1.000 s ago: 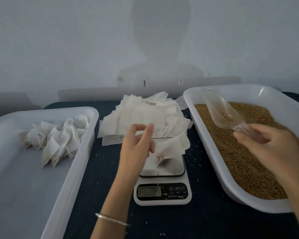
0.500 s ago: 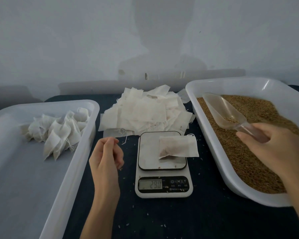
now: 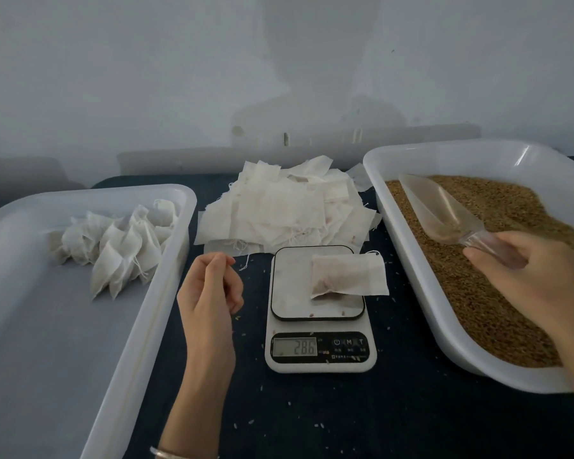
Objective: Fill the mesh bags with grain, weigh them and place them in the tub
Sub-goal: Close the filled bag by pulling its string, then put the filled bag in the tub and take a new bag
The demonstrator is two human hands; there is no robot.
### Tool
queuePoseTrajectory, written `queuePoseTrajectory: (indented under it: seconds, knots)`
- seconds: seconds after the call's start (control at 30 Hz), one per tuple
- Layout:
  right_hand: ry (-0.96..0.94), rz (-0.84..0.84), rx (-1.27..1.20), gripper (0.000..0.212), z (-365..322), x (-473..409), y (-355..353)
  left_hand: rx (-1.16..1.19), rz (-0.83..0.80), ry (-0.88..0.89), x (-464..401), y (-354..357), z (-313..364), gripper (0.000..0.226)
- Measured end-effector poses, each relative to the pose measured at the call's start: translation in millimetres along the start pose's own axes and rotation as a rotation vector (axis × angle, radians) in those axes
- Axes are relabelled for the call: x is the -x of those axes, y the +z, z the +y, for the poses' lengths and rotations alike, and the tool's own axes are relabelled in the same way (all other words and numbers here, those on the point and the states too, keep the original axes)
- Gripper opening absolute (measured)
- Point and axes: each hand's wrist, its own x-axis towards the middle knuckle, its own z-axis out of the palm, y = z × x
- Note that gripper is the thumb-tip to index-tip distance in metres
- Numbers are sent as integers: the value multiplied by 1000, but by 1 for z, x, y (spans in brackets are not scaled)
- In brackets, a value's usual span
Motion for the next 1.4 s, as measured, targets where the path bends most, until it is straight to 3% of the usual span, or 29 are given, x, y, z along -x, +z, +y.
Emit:
queuePoseTrajectory:
  seconds: [0.77, 0.97, 1.03, 1.17, 1.27, 1.4]
  knots:
    - [15, -67, 88, 26, 5, -2, 2, -32, 3, -24, 1, -6, -1, 26]
    - [34, -80, 59, 33, 7, -5, 6, -80, -64, 61, 1, -3, -2, 20]
    - [34, -125, 56, 45, 7, -6, 8, -189, -218, 143, 5, 9, 1, 8]
    - [-58, -212, 6, 57, 2, -5, 8, -779, -708, 358, 18, 57, -1, 54]
    - [-92, -276, 42, 51, 1, -2, 9, -1066, -775, 561, 23, 91, -8, 62]
    - [-111, -272, 46, 42, -3, 0, 6, -1311, -796, 624, 14, 113, -6, 37]
